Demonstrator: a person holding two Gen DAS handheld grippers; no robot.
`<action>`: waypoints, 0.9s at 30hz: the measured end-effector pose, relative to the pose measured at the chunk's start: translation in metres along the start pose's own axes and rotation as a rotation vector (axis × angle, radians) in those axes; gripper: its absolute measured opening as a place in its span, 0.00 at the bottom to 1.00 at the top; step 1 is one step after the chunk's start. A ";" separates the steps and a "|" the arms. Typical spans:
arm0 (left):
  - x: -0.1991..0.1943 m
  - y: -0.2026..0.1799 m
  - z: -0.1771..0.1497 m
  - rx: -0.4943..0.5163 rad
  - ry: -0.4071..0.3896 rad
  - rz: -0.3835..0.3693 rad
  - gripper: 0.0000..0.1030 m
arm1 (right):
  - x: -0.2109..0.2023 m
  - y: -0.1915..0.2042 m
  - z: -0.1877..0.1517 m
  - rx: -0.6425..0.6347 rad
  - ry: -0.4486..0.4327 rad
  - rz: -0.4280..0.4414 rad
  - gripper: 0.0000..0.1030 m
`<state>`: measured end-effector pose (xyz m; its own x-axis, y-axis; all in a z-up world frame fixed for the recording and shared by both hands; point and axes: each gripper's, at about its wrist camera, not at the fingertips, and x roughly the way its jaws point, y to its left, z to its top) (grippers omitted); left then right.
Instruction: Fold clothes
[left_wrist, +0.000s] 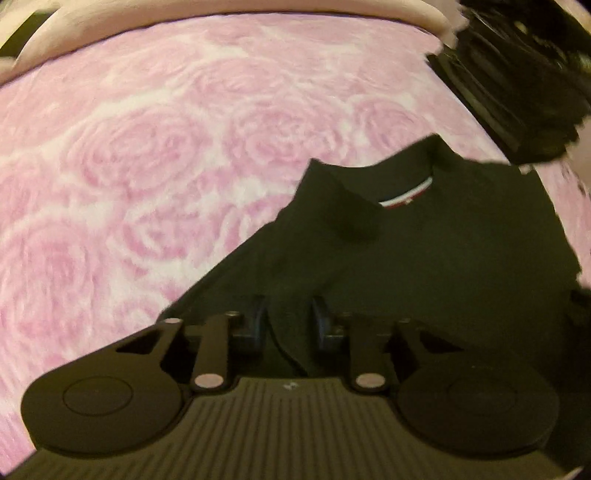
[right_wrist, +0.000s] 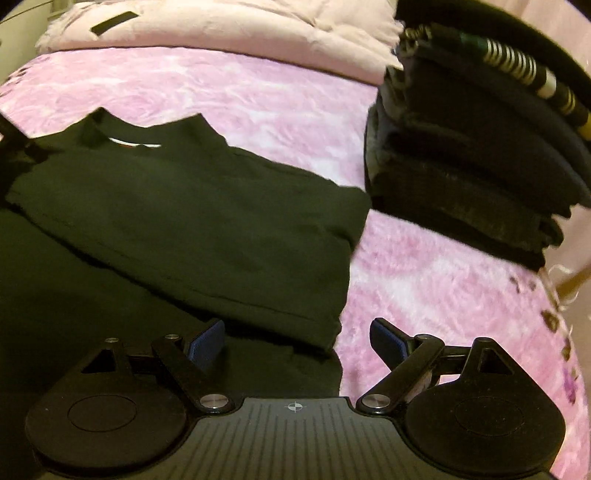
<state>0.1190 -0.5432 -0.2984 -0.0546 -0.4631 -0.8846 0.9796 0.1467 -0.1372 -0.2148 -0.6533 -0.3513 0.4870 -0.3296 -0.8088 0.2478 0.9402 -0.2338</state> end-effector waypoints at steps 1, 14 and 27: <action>-0.006 -0.005 0.003 0.049 -0.015 0.007 0.09 | 0.002 -0.001 0.002 0.004 0.001 0.000 0.86; -0.006 0.002 0.029 0.243 0.002 0.172 0.24 | 0.005 -0.017 -0.004 0.114 0.012 0.011 0.86; -0.003 -0.049 -0.020 0.524 -0.027 0.195 0.29 | 0.035 -0.040 -0.011 0.288 0.099 0.015 0.85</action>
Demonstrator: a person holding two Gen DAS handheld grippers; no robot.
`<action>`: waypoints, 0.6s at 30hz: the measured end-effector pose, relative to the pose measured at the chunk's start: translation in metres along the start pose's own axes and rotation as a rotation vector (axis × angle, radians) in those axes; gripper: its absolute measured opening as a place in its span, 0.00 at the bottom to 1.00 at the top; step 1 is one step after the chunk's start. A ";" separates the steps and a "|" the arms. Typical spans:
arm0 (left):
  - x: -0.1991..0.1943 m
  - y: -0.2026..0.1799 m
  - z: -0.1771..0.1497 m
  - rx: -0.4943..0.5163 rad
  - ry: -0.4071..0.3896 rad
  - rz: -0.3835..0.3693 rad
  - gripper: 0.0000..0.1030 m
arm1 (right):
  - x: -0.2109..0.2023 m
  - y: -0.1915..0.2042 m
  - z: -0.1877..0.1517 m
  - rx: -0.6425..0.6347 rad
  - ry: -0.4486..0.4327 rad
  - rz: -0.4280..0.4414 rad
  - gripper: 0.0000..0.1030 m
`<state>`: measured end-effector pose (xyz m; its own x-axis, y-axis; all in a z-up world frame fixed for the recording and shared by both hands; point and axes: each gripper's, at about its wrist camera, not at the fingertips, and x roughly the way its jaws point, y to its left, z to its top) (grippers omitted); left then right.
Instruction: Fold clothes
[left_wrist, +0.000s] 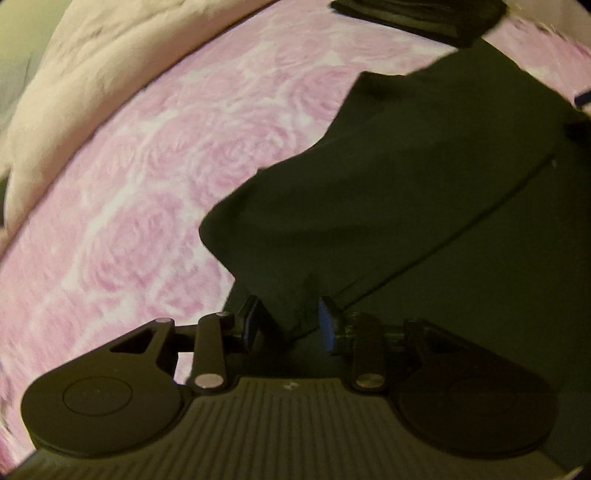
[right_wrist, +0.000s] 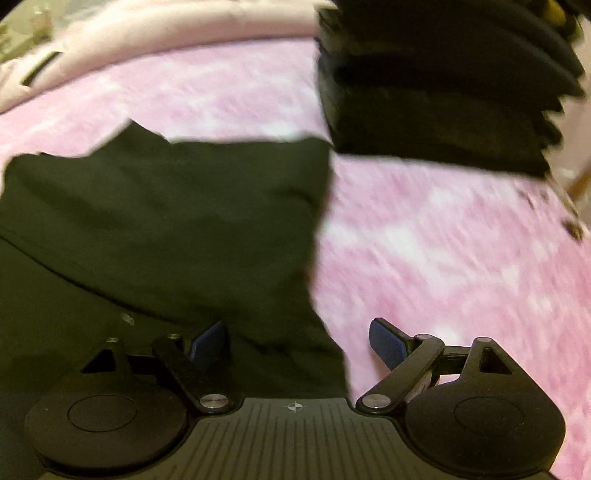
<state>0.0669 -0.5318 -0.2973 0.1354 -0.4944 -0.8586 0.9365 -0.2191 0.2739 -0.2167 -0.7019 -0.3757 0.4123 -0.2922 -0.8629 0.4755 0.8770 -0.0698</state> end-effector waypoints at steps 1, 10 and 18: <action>-0.006 -0.001 0.000 0.017 -0.016 0.005 0.29 | -0.002 -0.005 -0.002 0.005 0.014 -0.018 0.85; 0.017 -0.006 0.009 -0.051 -0.029 -0.060 0.35 | -0.023 -0.002 0.014 -0.021 -0.175 0.027 0.85; -0.016 -0.012 -0.002 -0.073 0.055 0.021 0.34 | -0.023 -0.026 -0.011 0.071 -0.072 -0.095 0.86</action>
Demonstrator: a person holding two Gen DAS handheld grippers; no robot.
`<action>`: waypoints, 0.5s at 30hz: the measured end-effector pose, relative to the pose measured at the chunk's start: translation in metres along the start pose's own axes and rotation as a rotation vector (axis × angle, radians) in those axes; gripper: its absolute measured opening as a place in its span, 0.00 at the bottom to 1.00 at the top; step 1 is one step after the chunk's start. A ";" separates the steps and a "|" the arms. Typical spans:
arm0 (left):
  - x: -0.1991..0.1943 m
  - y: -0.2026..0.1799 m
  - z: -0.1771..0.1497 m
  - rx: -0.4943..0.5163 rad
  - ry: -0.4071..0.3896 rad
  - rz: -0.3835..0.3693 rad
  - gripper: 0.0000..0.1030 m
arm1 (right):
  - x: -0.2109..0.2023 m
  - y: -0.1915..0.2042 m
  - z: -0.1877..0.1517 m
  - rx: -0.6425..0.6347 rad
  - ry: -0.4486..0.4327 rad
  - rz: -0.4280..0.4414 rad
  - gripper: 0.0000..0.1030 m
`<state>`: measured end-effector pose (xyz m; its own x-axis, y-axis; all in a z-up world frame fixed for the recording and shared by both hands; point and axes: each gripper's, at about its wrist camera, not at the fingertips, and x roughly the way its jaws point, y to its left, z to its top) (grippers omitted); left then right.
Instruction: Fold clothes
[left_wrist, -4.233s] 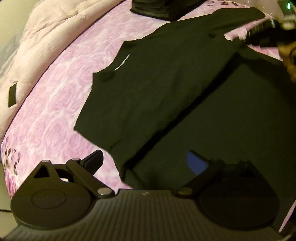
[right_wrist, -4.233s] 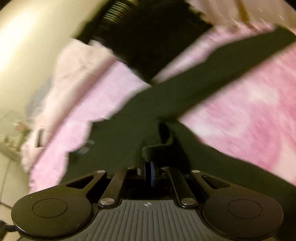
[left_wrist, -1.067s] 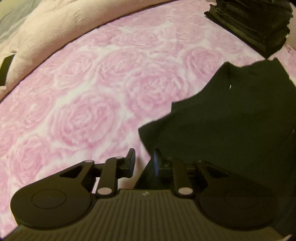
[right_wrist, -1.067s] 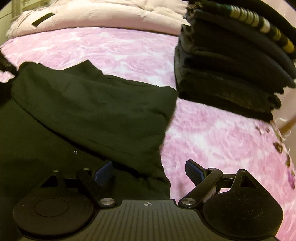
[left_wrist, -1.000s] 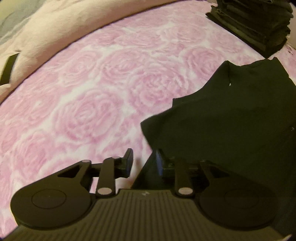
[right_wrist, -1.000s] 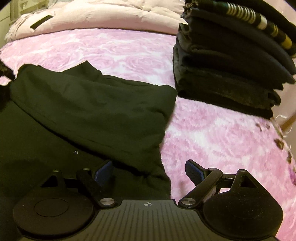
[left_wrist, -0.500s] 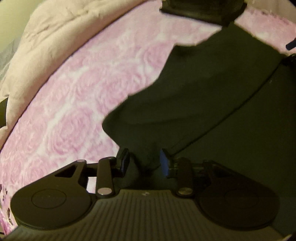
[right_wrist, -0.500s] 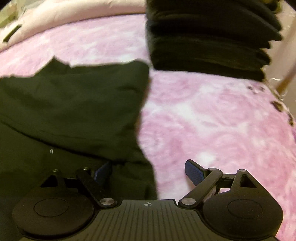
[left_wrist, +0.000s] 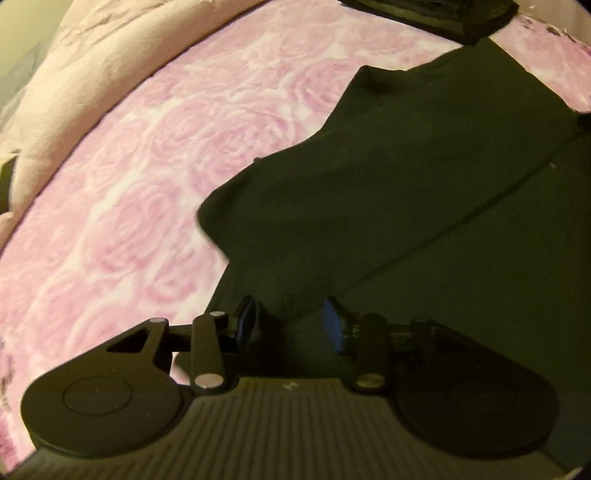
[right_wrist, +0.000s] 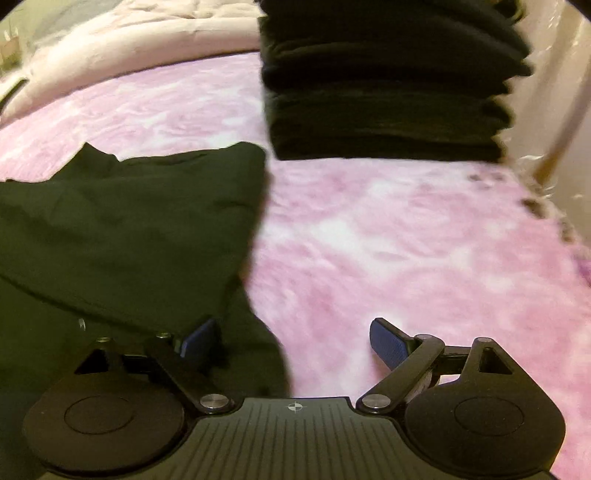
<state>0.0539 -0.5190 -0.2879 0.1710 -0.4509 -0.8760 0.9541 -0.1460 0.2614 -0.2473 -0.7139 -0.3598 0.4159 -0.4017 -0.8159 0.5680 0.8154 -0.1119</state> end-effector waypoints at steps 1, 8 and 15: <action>-0.011 -0.002 -0.004 -0.013 -0.001 0.001 0.34 | -0.012 -0.002 -0.003 -0.008 -0.005 -0.006 0.86; -0.090 -0.065 -0.045 -0.045 0.024 -0.083 0.38 | -0.090 0.004 -0.055 -0.068 0.023 0.176 0.86; -0.110 -0.148 -0.121 -0.102 0.218 -0.136 0.38 | -0.092 0.005 -0.130 -0.236 0.179 0.232 0.86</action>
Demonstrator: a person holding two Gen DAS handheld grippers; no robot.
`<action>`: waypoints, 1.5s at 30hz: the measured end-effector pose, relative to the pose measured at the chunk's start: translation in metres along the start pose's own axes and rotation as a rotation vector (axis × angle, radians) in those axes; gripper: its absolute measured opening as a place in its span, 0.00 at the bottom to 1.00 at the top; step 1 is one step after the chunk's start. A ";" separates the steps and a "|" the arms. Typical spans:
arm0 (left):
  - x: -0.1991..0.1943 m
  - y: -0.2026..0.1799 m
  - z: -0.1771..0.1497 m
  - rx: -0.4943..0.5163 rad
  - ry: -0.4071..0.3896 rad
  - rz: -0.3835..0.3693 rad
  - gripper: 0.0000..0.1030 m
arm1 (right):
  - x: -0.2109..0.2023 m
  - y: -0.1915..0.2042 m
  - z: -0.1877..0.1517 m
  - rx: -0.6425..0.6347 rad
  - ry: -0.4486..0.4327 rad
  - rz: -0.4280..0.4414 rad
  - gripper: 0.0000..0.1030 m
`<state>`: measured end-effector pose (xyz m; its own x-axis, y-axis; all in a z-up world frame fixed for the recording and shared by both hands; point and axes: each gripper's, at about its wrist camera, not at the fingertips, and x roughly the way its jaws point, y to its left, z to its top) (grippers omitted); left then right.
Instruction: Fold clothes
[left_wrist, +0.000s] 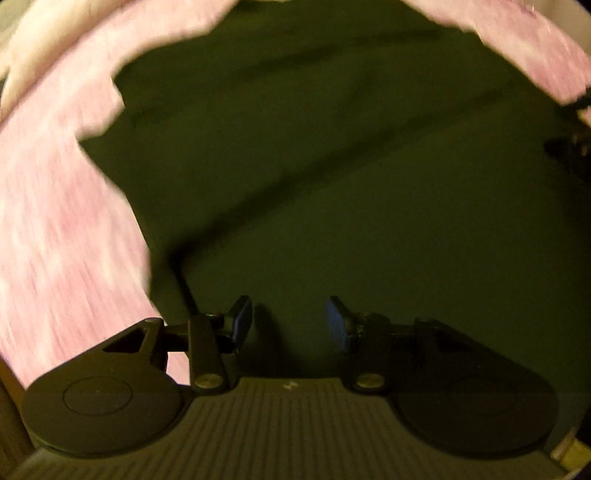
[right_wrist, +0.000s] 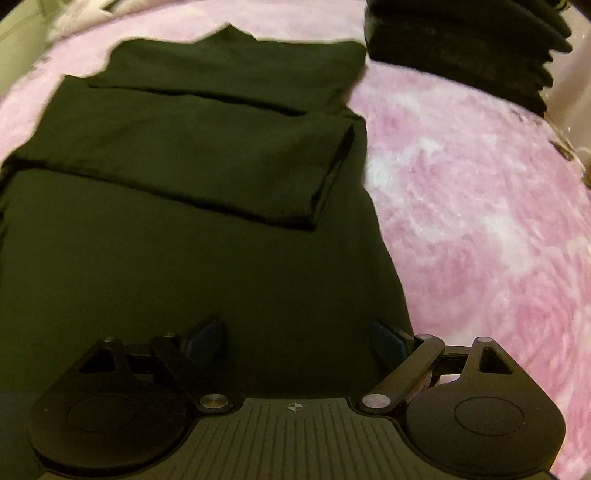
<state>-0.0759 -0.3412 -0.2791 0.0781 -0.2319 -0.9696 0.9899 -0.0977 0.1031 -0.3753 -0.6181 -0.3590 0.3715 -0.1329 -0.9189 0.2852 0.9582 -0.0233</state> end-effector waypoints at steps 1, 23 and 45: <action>-0.003 -0.008 -0.011 -0.013 0.020 -0.002 0.38 | -0.003 -0.001 -0.003 -0.017 0.018 -0.003 0.86; -0.072 -0.138 -0.220 0.562 -0.206 -0.050 0.51 | -0.115 0.132 -0.117 -0.234 -0.090 -0.161 0.86; -0.069 -0.188 -0.223 0.593 -0.211 0.161 0.11 | -0.121 0.096 -0.127 -0.447 -0.132 -0.057 0.86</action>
<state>-0.2411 -0.0909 -0.2808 0.1348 -0.4676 -0.8736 0.7297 -0.5496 0.4068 -0.5046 -0.4775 -0.3003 0.4841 -0.1919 -0.8537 -0.0894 0.9597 -0.2664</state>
